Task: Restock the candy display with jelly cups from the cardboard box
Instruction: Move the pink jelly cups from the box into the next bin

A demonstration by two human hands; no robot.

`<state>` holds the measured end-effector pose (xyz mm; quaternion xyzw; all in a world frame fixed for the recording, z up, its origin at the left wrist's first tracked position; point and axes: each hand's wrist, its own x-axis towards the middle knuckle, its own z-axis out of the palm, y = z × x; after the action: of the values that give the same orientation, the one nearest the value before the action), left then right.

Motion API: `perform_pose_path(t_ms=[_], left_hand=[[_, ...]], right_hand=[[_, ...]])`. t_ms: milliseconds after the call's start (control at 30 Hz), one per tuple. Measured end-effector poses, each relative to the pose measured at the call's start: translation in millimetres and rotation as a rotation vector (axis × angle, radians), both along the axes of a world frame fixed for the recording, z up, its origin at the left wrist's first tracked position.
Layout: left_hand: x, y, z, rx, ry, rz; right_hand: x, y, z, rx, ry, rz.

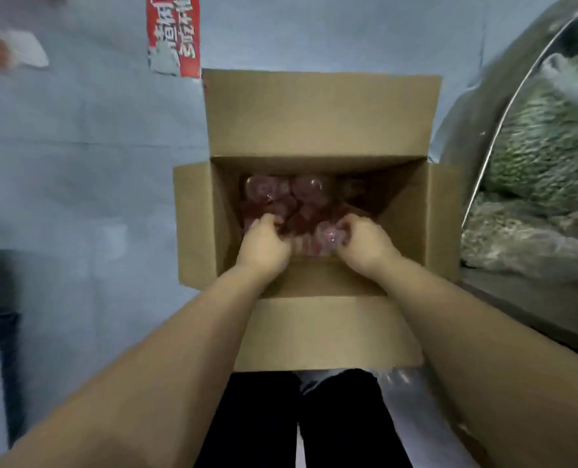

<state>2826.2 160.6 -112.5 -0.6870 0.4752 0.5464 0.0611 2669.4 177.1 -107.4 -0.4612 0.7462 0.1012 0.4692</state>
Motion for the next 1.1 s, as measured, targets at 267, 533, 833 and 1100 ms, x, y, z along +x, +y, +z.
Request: perform_pose_path(t_ms=[267, 533, 833, 1100], left_hand=[[-27.9, -13.5, -120.3, 0.156, -0.460, -0.367], [-11.8, -9.2, -92.0, -0.033, -0.369, -0.129], [-1.9, -18.2, 165.7, -0.352, 0.213, 0.244], [-30.2, -47.5, 464.8, -0.727, 0.483, -0.106]], right_hand=[[3.5, -1.0, -99.5, -0.011, 0.126, 0.713], [-9.2, -1.0, -74.4, -0.047, 0.021, 0.016], [24.5, 8.4, 160.6, -0.361, -0.411, -0.993], [3.2, 11.3, 485.7, -0.697, -0.620, -0.861]])
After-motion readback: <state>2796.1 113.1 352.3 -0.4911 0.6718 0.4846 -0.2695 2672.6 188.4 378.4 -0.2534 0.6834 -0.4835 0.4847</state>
